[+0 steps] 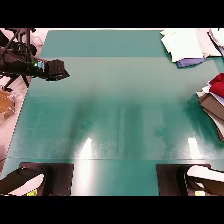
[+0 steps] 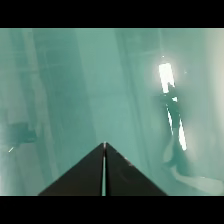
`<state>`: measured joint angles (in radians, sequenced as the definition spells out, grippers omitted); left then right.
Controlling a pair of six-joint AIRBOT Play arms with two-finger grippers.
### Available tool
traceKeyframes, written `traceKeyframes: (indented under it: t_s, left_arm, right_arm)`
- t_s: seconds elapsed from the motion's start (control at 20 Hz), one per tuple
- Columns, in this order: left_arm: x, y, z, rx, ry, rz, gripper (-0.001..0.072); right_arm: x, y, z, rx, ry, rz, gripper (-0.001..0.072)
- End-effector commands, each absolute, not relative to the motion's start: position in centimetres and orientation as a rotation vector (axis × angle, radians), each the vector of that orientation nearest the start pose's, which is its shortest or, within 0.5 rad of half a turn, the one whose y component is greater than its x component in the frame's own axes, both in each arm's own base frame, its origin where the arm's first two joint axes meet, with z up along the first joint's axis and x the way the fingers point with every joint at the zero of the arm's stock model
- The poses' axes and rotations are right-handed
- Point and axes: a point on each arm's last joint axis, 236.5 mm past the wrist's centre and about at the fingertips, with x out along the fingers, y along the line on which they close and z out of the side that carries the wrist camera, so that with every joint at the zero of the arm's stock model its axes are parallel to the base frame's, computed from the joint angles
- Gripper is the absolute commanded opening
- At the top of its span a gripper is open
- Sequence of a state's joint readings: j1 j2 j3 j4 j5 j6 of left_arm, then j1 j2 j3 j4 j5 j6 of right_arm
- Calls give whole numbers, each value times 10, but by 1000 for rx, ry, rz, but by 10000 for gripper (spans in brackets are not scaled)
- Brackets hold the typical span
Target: Fold the shirts.
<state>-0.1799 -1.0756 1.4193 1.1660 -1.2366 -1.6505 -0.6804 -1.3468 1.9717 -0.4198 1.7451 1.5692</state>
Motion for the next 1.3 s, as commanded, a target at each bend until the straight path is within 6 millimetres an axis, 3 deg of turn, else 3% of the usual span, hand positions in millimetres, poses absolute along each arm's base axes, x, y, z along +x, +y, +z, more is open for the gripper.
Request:
traceKeyframes:
  t_s: [0.0,0.1,0.2,0.3,0.4,0.8,1.25]
  left_arm:
    - [364,-156,199,-287,928,-429,24]
    - [364,-156,199,-287,928,-429,25]
    - [364,-156,199,-287,928,-429,25]
    - [364,-156,199,-287,928,-429,24]
    - [364,-156,199,-287,928,-429,25]
    - [372,-156,205,-297,886,-424,24]
    - [374,-156,207,-299,877,-423,25]
  right_arm:
    - [365,131,345,501,780,811,462]
    - [356,209,329,370,817,935,292]
    - [345,266,311,290,851,1013,43]
    - [336,308,303,263,853,1083,19]
    - [335,330,298,264,849,1115,19]
    - [347,327,296,284,839,1091,20]
    - [344,329,296,281,841,1099,20]
